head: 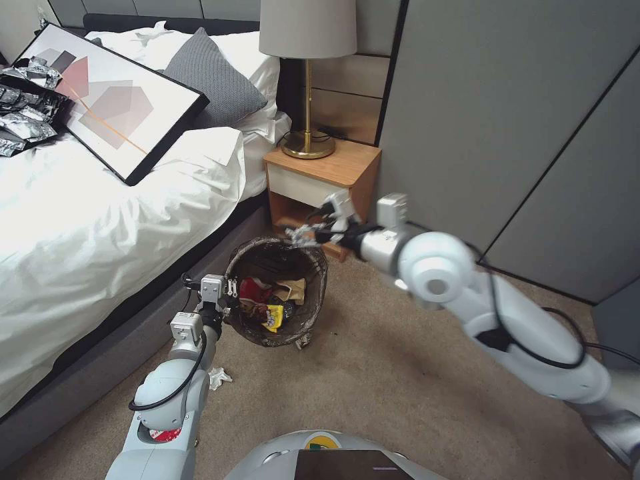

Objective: Pick up the trash bin, then pick up the garbage from the floor and place it into the trash bin.

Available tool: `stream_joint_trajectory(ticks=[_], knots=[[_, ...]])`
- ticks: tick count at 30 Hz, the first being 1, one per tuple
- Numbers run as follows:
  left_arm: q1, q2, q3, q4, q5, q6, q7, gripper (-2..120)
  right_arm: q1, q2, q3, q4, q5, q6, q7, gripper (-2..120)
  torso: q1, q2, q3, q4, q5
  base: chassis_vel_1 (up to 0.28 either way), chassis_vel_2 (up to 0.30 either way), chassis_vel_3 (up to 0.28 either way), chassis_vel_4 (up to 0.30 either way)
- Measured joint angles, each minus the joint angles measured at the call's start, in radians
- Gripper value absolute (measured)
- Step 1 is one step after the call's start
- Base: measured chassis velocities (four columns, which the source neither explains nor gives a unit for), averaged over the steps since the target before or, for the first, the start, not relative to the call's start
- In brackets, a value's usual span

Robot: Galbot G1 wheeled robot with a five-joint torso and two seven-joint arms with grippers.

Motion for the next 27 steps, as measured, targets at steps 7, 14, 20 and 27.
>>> stream_joint_trajectory(ticks=[7, 14, 20, 27], knots=[[-0.002, 0.001, 0.002, 0.004, 0.003, 0.004, 0.0, 2, -0.027, -0.074, 0.117, 0.09, 0.058, 0.005, 0.013, 100, 0.0, 0.0, 0.0, 0.0003, 0.0, 0.0, 0.0, 0.0, 0.0], [-0.001, 0.001, 0.002, 0.004, 0.004, 0.005, 0.001, 2, -0.046, -0.099, 0.169, 0.118, 0.076, 0.008, 0.016, 100, 0.0, 0.0, 0.0, 0.0006, 0.0, 0.0, 0.0, 0.0, 0.0], [0.0, 0.001, 0.001, 0.001, 0.003, 0.006, 0.001, 2, -0.065, -0.119, 0.208, 0.136, 0.084, 0.01, 0.019, 100, 0.0, 0.0, 0.0, -0.0004, -0.0001, 0.0, 0.0, 0.0, 0.0], [0.006, 0.003, -0.007, -0.01, -0.003, 0.007, 0.001, 2, -0.216, -0.159, 0.473, 0.169, 0.023, 0.019, 0.059, 100, 0.0, 0.0, 0.0, 0.0011, 0.0002, 0.0, 0.0, 0.0, 0.0]])
